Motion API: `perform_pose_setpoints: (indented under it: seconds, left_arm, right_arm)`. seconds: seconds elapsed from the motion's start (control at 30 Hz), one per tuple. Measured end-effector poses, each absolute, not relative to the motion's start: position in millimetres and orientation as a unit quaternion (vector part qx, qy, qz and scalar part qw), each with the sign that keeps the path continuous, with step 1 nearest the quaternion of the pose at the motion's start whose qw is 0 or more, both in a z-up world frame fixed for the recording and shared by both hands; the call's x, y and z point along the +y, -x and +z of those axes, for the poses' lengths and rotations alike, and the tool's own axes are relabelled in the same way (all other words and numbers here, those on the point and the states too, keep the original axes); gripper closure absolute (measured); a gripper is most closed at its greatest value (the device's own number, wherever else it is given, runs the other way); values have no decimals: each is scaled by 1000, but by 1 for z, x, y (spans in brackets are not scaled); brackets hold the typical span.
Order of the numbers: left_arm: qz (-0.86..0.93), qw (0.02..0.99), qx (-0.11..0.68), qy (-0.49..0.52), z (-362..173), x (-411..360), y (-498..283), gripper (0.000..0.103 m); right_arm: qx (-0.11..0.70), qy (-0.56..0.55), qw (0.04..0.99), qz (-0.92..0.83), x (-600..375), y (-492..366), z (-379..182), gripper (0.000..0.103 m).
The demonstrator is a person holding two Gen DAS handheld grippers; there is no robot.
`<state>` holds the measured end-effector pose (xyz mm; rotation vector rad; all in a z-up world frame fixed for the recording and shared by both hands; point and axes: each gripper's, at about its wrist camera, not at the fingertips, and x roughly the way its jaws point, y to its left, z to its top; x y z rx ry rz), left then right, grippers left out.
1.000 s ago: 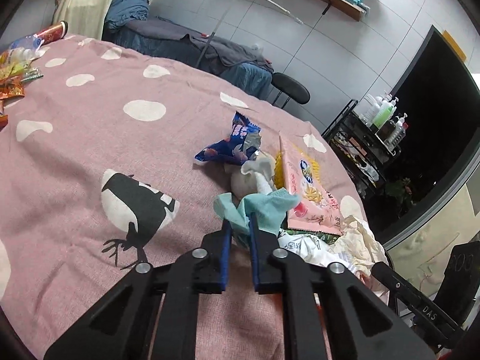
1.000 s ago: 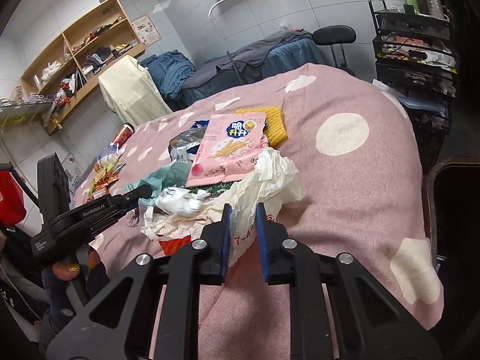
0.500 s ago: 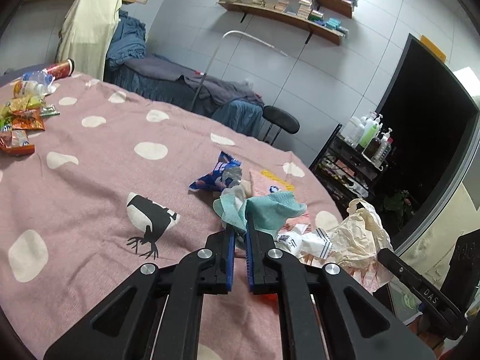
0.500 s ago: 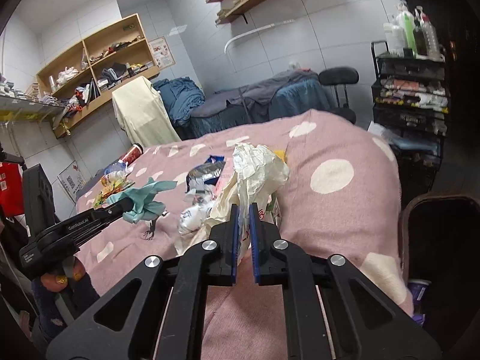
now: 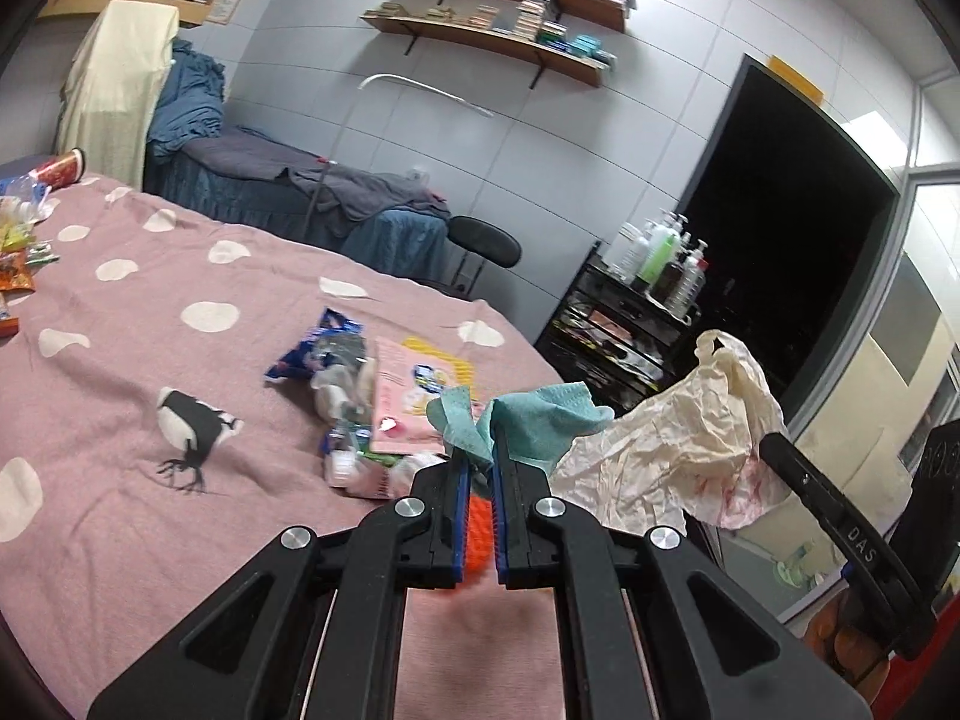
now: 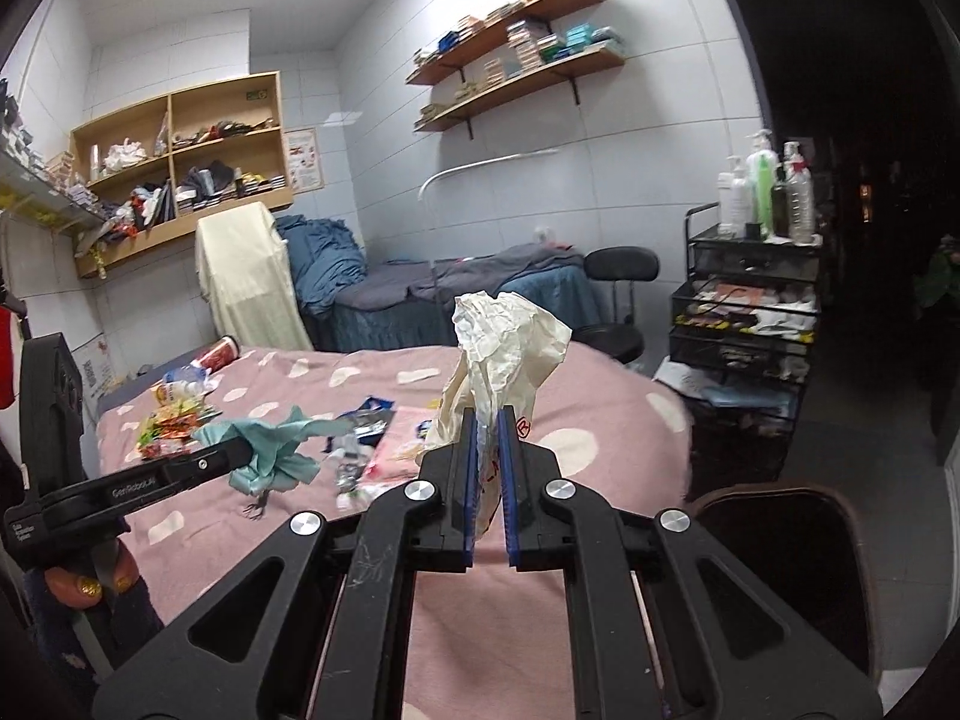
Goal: Collect trash
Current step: 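Carry tissue and teal cloth to the bin and release them inside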
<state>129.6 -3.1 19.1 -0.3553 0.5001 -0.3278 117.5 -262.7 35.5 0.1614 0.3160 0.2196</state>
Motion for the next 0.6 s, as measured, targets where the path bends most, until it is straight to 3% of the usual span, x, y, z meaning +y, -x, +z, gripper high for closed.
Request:
perform_pose_setpoints:
  seconds: [0.37,0.6]
  left_arm:
    - [-234,928,255,137,18,-68,-130,96]
    - [-271,916,272,113,10,-106,-135,96]
  right_arm:
    - [132,-65,989,-30,-333,-92,37,95]
    - [170,-53,977,-119,-370,-97,8,95]
